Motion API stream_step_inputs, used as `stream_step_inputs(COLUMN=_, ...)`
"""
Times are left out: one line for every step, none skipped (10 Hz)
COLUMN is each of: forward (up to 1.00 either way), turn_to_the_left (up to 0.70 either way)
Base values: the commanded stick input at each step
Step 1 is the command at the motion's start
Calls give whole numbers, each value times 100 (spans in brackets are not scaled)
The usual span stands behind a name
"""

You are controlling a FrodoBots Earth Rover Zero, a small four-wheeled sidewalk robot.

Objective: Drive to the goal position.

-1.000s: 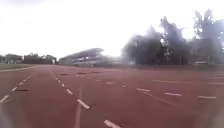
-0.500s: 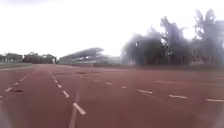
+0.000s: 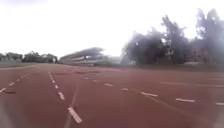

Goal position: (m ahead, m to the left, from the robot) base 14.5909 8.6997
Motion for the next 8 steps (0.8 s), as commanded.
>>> stream_step_inputs(forward=45, turn_to_the_left=0)
stream_step_inputs(forward=45, turn_to_the_left=0)
stream_step_inputs(forward=45, turn_to_the_left=0)
stream_step_inputs(forward=45, turn_to_the_left=0)
stream_step_inputs(forward=45, turn_to_the_left=0)
stream_step_inputs(forward=45, turn_to_the_left=0)
stream_step_inputs(forward=45, turn_to_the_left=0)
stream_step_inputs(forward=45, turn_to_the_left=0)
